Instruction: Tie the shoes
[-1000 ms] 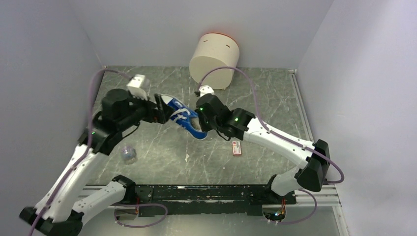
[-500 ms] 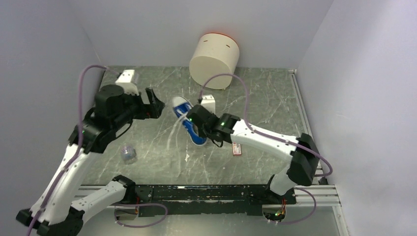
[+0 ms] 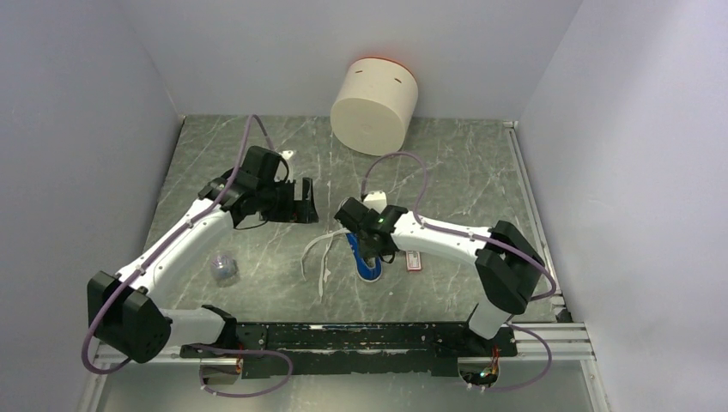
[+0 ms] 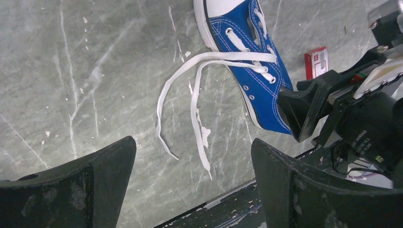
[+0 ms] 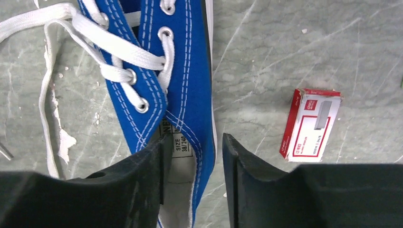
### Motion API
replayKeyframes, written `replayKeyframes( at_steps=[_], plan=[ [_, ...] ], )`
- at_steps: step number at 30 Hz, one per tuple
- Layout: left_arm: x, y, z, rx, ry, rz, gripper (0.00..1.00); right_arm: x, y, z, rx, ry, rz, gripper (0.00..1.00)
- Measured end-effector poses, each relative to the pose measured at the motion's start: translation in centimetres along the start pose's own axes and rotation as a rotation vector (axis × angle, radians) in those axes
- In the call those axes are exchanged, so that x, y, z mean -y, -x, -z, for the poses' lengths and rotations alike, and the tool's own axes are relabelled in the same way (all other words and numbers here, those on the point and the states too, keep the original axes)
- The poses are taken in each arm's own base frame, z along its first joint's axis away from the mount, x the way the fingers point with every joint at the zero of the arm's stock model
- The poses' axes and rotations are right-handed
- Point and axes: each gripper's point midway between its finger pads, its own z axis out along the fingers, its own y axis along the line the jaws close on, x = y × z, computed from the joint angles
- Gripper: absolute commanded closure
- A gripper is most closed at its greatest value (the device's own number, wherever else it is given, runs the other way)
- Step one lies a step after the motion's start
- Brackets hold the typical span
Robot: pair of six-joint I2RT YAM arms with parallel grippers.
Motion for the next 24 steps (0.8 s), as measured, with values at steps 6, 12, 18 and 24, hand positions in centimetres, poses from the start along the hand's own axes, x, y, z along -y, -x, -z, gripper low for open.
replayKeyframes(
  at_steps=[6, 12, 18, 24],
  plan=[
    [-0.1, -0.1, -0.5, -0.019, -0.003, -0.033, 0.03, -0.2, 0.9, 0.9, -0.015, 0.087, 0.073, 0.28],
    [-1.5, 1.1, 0.0, 0.019, 0.031, -0.028, 0.04, -1.8, 5.9, 3.1, 0.093, 0.332, 0.149, 0.27],
    [-2.5, 0.3, -1.9, -0.056, -0.017, -0.001, 0.15, -2.1, 11.6, 2.6, 0.154, 0.446, 0.160, 0.27],
    [-2.7, -6.5, -7.0, -0.313, -0.058, 0.011, 0.22, -3.6, 11.2, 2.9, 0.134, 0.530, 0.215, 0.26]
  ],
)
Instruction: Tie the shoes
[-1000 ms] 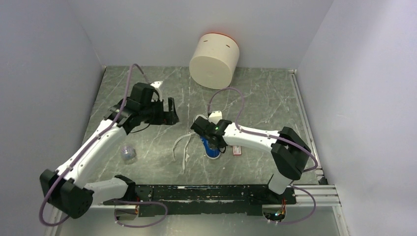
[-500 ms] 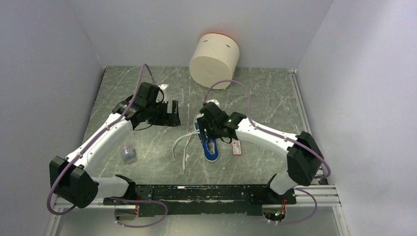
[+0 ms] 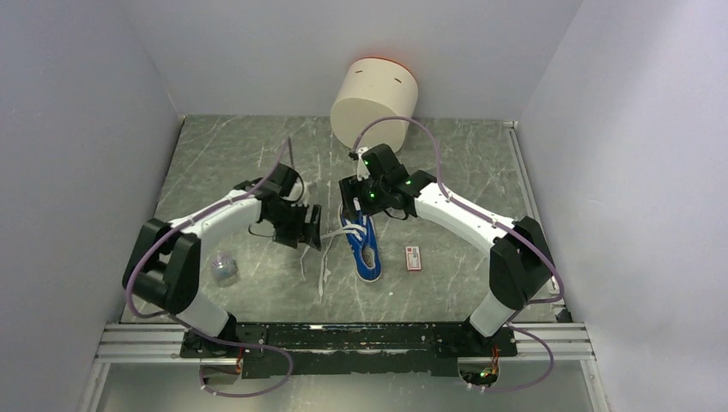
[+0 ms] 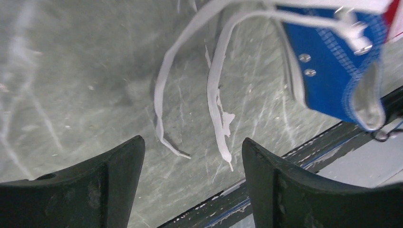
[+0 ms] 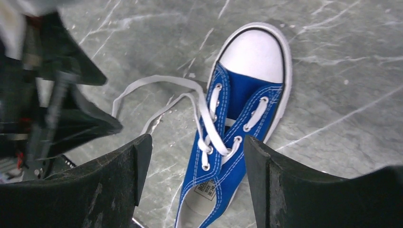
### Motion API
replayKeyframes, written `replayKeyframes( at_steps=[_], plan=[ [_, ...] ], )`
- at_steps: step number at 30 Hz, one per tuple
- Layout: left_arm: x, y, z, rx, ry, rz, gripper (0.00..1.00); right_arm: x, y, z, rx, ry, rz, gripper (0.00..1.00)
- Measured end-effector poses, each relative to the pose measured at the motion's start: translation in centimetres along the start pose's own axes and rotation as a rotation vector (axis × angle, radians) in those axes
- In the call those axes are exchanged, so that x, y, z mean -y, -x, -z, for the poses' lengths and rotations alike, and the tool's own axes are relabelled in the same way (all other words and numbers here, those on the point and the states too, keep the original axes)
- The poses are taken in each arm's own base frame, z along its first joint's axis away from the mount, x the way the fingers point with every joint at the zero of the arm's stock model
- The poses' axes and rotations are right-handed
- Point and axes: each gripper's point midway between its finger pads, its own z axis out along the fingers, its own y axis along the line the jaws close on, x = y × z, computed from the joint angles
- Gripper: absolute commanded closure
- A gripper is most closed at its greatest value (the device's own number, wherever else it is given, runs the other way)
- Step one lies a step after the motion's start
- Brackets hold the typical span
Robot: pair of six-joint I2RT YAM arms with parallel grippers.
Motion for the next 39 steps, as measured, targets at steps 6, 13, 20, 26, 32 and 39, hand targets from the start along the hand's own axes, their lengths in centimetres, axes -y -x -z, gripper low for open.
replayKeyframes(
  at_steps=[6, 13, 20, 26, 32, 39],
  plan=[
    [-0.8, -2.5, -2.3, -0.093, 0.065, -0.046, 0.24, -2.5, -2.6, -0.5, -0.063, 0.089, 0.024, 0.31],
    [-2.6, -2.6, -2.5, -0.072, 0.152, -0.037, 0.30, -8.9, -7.6, -2.9, -0.186, 0.166, 0.106, 0.36],
    [-3.8, -4.8, -3.5, -0.129, 0.179, -0.003, 0.56, -7.8, -7.2, -3.6, -0.173, 0.110, 0.046, 0.33],
    [-3.9, -4.6, -3.9, -0.138, 0.185, 0.014, 0.95, -6.9, -5.6, -2.3, -0.096, 0.141, 0.055, 0.37],
    [-3.3, -3.3, -2.9, -0.109, 0.191, 0.004, 0.95, -9.0, -8.4, -0.8, -0.071, 0.315, 0.361, 0.41],
    [0.0, 1.9, 1.8, 0.085, 0.139, -0.034, 0.95, -10.3, -12.4, 0.4, 0.049, 0.534, 0.859, 0.19]
  ],
)
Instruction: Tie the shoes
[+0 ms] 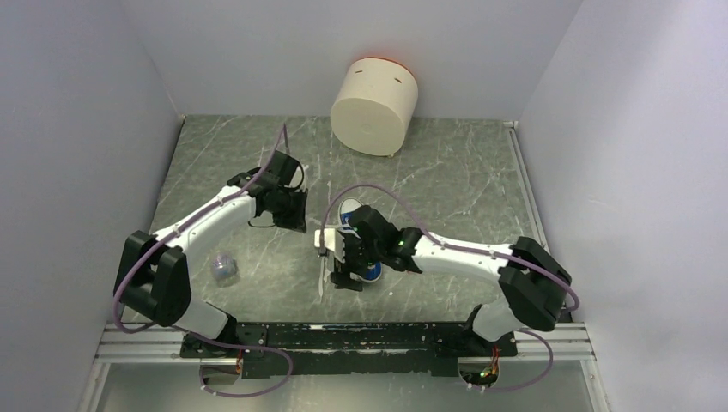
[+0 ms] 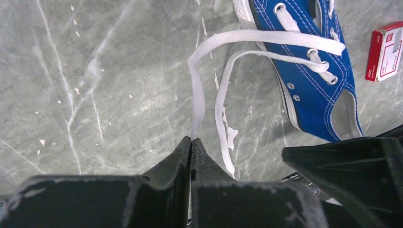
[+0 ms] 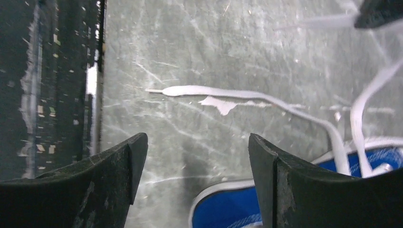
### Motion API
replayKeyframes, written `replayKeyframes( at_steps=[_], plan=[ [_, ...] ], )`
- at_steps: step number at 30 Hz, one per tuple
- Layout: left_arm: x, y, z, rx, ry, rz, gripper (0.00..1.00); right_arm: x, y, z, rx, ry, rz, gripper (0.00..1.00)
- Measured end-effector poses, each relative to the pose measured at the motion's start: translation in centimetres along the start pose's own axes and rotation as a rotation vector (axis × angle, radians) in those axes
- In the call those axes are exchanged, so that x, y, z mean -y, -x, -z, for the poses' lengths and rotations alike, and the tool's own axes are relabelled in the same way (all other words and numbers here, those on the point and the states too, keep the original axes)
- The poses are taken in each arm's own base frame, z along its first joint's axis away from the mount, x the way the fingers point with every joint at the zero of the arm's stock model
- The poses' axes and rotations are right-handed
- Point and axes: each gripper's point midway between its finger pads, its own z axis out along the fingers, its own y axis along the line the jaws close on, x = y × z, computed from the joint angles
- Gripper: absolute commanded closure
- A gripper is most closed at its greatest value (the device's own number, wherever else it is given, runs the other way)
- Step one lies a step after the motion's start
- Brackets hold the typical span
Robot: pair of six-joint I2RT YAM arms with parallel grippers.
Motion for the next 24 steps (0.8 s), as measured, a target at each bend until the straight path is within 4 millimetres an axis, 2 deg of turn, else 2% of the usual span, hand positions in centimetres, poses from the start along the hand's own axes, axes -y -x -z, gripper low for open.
replayKeyframes(
  at_steps=[3, 11, 18, 21, 24],
  plan=[
    [-0.1, 0.4, 0.0, 0.005, 0.012, 0.005, 0.95, 0.5, -0.5, -1.3, -0.009, 0.034, 0.125, 0.20],
    [-1.3, -1.0, -1.5, -0.076, 0.064, 0.021, 0.95, 1.4, -0.8, -6.3, -0.041, 0.105, 0.311, 0.29],
    [-1.4, -1.3, -2.0, -0.095, 0.071, 0.024, 0.95, 1.3, -2.0, -8.1, -0.055, 0.131, 0.350, 0.33],
    [-1.6, -1.3, -1.8, -0.099, 0.078, 0.025, 0.95, 1.3, -1.8, -8.7, -0.030, 0.137, 0.357, 0.54],
    [-1.7, -0.8, -1.6, -0.094, 0.086, 0.022, 0.95, 1.4, -1.8, -9.0, -0.014, 0.130, 0.352, 0.82]
  ],
)
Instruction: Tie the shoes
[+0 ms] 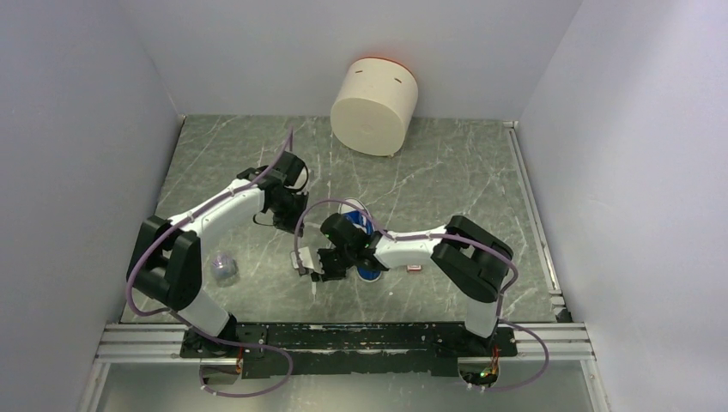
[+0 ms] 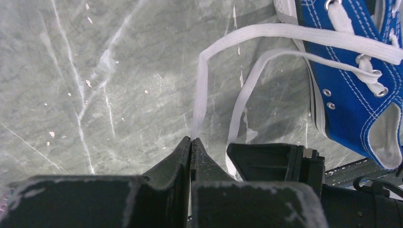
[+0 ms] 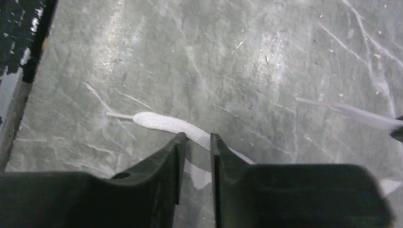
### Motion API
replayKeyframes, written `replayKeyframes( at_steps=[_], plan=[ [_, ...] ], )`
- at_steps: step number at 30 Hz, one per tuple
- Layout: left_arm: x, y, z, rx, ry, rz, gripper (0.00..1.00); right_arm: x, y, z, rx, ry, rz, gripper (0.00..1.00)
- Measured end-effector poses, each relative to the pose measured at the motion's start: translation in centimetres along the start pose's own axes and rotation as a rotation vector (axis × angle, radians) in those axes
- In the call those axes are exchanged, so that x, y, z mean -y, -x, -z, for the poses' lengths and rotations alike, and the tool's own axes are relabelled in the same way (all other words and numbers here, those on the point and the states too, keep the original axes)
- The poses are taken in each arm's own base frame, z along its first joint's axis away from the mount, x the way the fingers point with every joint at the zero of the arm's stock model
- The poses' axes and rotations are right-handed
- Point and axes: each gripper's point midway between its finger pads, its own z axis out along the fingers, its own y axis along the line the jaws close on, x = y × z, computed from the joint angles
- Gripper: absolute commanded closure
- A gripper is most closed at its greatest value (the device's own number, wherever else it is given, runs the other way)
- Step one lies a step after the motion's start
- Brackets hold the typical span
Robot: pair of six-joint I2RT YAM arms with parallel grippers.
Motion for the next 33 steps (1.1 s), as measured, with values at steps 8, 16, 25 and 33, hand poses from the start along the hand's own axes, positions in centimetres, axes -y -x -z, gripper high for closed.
replayKeyframes(
  at_steps=[8, 16, 25, 33],
  plan=[
    [0.0, 0.8, 0.4, 0.020, 0.001, -0.006, 0.95, 0.2, 0.3, 1.8, 0.025, -0.057, -0.095, 1.00],
    [-0.2, 0.4, 0.4, 0.015, 0.007, -0.002, 0.95, 6.6, 6.8, 11.3, 0.261, -0.372, -0.197, 0.71],
    [-0.8, 0.5, 0.3, 0.012, 0.029, -0.008, 0.95, 5.2, 5.1, 5.8, 0.194, -0.234, -0.273, 0.00],
    [-2.1, 0.6, -1.4, -0.048, 0.064, -0.001, 0.95, 3.4, 2.1, 1.7, 0.069, -0.230, -0.359, 0.04]
  ],
)
